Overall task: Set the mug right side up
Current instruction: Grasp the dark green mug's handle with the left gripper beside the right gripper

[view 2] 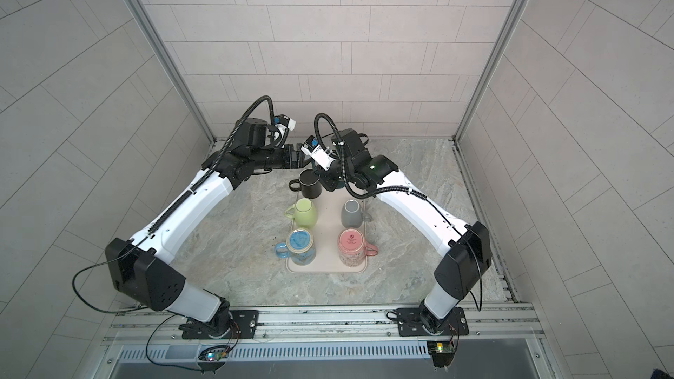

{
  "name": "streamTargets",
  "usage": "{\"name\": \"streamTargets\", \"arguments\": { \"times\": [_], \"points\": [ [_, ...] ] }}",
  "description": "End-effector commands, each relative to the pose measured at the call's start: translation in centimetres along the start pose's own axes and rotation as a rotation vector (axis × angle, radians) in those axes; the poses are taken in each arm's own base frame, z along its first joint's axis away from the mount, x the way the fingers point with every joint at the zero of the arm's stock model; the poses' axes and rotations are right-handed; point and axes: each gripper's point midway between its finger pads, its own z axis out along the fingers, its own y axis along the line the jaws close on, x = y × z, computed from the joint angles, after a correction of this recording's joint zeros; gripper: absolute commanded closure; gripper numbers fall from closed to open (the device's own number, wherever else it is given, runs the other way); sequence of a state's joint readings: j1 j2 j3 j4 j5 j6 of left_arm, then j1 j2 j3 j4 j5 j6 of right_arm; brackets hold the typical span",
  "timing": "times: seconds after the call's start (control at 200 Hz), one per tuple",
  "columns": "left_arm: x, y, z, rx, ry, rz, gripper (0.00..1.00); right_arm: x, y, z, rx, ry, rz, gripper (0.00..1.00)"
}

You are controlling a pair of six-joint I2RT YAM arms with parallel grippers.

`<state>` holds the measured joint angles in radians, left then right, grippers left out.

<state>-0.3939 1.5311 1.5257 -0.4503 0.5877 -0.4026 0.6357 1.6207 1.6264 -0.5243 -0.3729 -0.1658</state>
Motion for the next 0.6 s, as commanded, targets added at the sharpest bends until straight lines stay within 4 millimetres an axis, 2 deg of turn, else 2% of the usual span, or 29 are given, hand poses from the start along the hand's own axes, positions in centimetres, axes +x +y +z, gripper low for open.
{"name": "streamTargets", "arguments": {
  "times": [0.0,0.345,0.475,0.595],
  "points": [
    [0.2,-1.6,-0.6,0.039,0.01,0.029,0.25,-4.1,-0.2,-1.7,0.034,-0.125,-0.076,1.0],
    [1.3,-1.7,0.2,0.044,0.052,0.023,0.3,-4.0,0.5,-1.1,0.018,-0.109,-0.097,1.0],
    [1.9,-1.6,0.4,0.044,0.078,0.016,0.35,-4.2,0.4,-1.2,0.027,-0.114,-0.097,1.0],
    [2.6,-1.3,0.5,0.038,0.102,0.008,0.43,-4.3,0.4,-1.3,0.031,-0.119,-0.099,1.0]
  ]
}}
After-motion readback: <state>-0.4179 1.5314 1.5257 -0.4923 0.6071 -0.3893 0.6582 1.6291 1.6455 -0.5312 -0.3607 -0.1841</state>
